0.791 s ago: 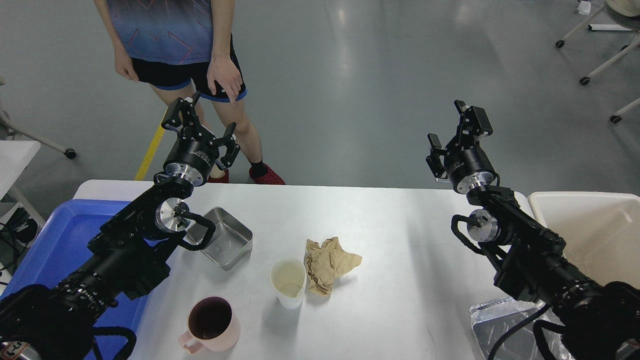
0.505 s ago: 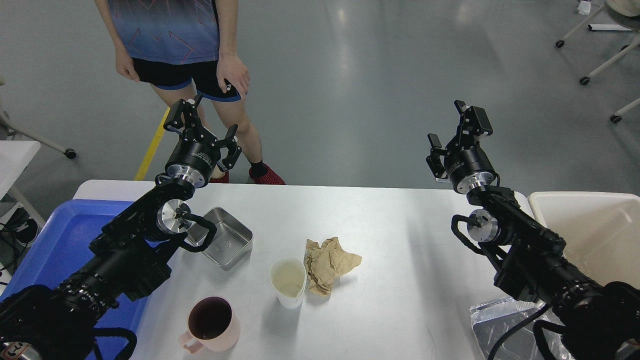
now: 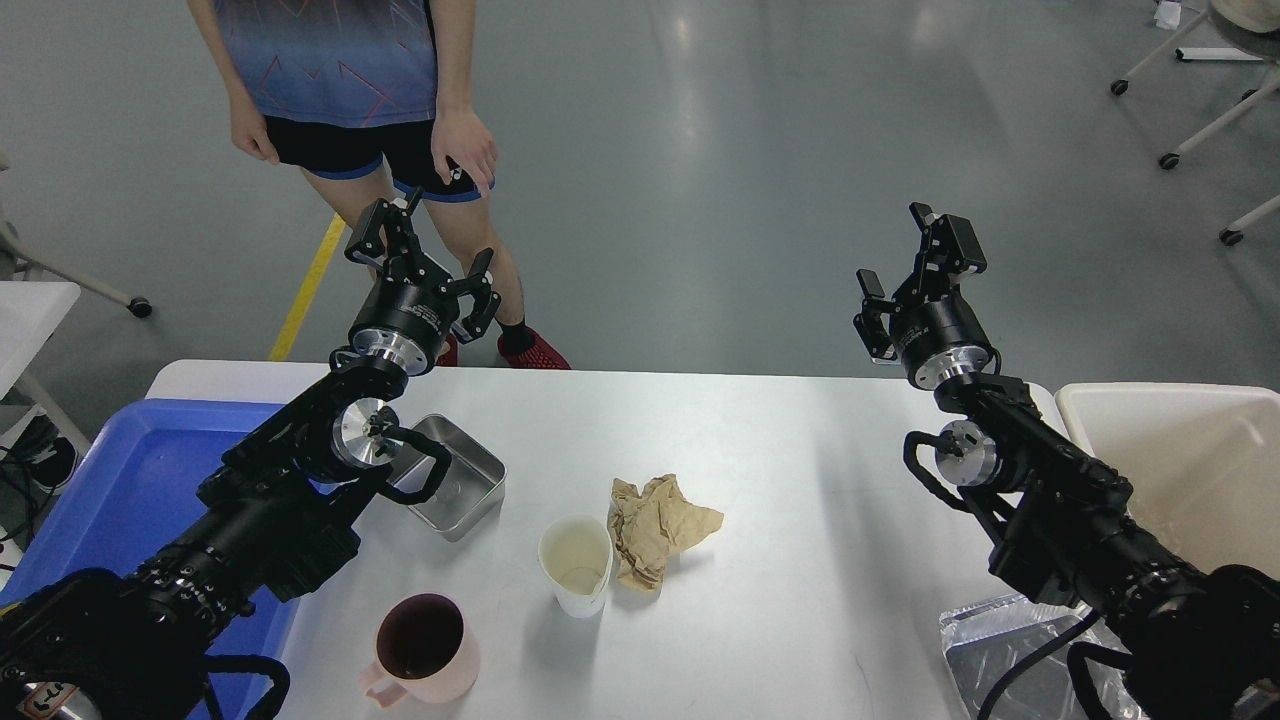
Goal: Tidy desktop
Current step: 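Swing the left gripper over toward the blue tray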
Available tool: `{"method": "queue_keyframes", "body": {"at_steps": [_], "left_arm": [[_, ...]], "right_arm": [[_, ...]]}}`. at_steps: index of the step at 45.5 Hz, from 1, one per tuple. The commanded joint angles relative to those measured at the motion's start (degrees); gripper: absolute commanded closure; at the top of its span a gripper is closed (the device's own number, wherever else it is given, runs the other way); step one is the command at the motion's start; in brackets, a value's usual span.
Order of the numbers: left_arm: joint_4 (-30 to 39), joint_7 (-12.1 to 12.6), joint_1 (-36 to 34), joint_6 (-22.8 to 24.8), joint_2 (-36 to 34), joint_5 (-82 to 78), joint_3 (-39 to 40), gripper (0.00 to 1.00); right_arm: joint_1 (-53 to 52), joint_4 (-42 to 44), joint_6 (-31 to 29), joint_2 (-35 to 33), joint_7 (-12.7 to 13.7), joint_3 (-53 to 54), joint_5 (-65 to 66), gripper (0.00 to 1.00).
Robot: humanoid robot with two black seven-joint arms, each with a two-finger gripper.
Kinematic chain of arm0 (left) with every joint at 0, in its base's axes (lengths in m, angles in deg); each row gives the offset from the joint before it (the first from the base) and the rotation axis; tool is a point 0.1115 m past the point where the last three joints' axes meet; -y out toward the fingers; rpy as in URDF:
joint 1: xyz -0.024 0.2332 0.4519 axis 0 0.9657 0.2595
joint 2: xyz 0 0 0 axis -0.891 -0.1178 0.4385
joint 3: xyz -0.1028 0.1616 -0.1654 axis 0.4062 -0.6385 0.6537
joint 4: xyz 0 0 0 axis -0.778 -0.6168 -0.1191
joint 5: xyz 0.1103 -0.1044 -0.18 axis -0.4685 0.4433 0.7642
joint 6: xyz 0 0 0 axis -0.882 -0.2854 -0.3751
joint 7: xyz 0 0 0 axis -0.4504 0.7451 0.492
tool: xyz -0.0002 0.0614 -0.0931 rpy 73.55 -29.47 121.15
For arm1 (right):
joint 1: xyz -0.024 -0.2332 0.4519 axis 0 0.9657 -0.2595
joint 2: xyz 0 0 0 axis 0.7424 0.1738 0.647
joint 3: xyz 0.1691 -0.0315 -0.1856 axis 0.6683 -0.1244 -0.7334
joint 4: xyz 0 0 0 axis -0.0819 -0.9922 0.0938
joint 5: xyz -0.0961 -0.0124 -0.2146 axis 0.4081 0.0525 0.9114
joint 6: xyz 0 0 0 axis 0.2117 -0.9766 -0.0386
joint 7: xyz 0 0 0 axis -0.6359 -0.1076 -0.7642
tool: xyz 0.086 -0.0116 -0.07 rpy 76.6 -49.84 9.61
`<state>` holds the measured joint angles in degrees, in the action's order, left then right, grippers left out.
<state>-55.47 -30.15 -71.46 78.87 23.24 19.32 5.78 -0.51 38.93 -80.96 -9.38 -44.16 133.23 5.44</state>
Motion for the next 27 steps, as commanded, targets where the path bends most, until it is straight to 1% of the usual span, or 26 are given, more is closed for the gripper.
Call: {"method": "queue_keyframes", "body": {"at_steps": [1, 5, 8, 16, 18, 22, 25, 27], "left_arm": [[0.1, 0.7, 0.2, 0.2, 0.0, 0.2, 0.2, 0.03], [0.4, 0.2, 0.2, 0.5, 0.0, 0.2, 0.3, 0.03], [2.0, 0.1, 0.2, 0.5, -0.5, 0.0, 0.1, 0.03], [8.2, 1.5, 0.2, -1.0, -1.9, 0.2, -0.3, 0.03], [8.9, 2.9, 0.2, -2.1, -2.7, 0.2, -1.0, 0.03], [10.9, 8.0, -0.1, -3.7, -5.6, 0.2, -5.7, 0.03], [13.8, 10.3, -0.2, -4.9, -8.5, 0.3, -8.7, 0.03], [16.2, 10.8, -0.2, -5.8, -10.8, 0.3, -10.7, 0.03]], "right_arm": [[0.4, -0.1, 0.0, 0.1, 0.0, 0.0, 0.0, 0.0], [0.4, -0.1, 0.0, 0.1, 0.0, 0.0, 0.0, 0.0], [0.4, -0.1, 0.0, 0.1, 0.0, 0.0, 0.0, 0.0], [0.1, -0.1, 0.3, 0.0, 0.0, 0.0, 0.0, 0.0], [0.0, -0.1, 0.3, -0.1, 0.0, 0.0, 0.0, 0.0], [-0.1, -0.1, 0.4, -0.1, 0.0, 0.0, 0.0, 0.0], [-0.1, -0.1, 0.3, -0.3, 0.1, 0.0, 0.0, 0.0], [0.0, -0.1, 0.3, -0.3, 0.1, 0.0, 0.0, 0.0]]}}
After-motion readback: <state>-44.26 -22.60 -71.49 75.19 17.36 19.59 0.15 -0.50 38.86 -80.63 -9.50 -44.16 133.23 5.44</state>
